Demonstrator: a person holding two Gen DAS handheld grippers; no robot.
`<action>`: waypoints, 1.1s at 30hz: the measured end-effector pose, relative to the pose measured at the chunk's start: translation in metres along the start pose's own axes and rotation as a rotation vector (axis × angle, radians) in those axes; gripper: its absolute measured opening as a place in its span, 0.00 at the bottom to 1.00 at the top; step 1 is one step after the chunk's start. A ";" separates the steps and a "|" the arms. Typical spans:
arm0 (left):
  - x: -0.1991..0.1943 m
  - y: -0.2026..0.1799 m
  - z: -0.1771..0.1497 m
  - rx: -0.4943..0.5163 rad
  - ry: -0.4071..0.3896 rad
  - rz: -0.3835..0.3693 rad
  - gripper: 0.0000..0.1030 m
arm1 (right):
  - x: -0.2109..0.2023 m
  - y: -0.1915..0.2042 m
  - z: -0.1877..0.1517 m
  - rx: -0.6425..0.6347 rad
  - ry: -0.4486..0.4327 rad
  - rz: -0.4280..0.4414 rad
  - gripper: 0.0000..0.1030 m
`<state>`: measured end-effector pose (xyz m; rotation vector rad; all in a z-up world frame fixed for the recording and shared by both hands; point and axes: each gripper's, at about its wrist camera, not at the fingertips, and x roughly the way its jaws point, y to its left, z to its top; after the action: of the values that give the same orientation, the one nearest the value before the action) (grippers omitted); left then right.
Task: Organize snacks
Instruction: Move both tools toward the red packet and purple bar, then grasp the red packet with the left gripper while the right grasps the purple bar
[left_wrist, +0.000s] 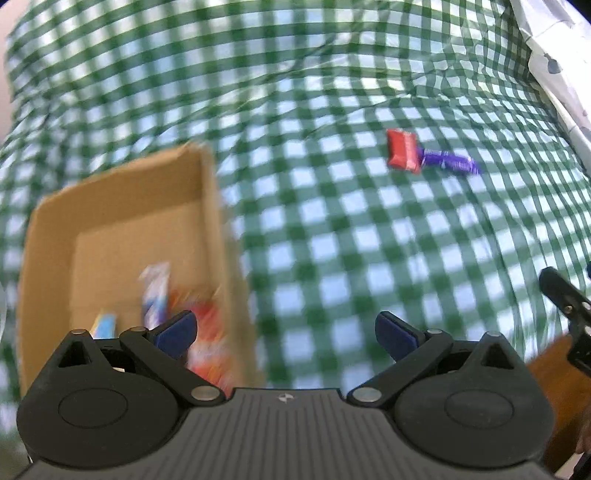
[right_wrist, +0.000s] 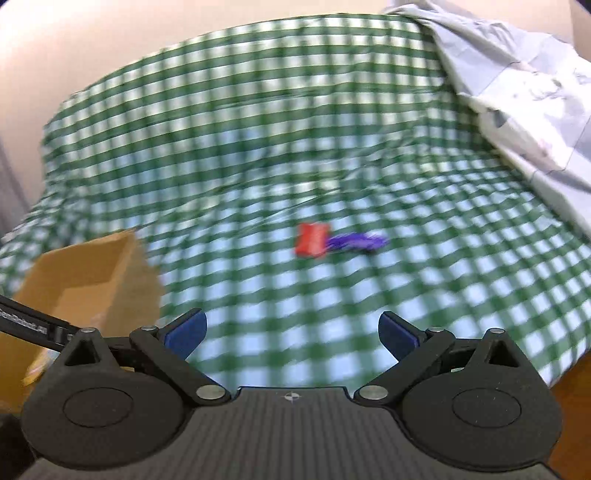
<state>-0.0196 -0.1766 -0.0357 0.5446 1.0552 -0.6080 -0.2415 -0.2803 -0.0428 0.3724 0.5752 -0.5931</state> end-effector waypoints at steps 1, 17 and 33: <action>0.014 -0.010 0.017 0.010 0.003 0.004 1.00 | 0.014 -0.011 0.008 -0.011 -0.012 -0.014 0.96; 0.253 -0.134 0.209 0.089 0.093 -0.127 1.00 | 0.279 -0.067 0.059 -0.361 0.082 0.046 0.96; 0.184 -0.119 0.151 0.126 0.012 -0.188 0.31 | 0.234 -0.062 0.029 -0.238 0.079 0.066 0.16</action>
<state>0.0593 -0.3993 -0.1583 0.5622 1.0918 -0.8420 -0.1082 -0.4391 -0.1716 0.1899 0.6991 -0.4419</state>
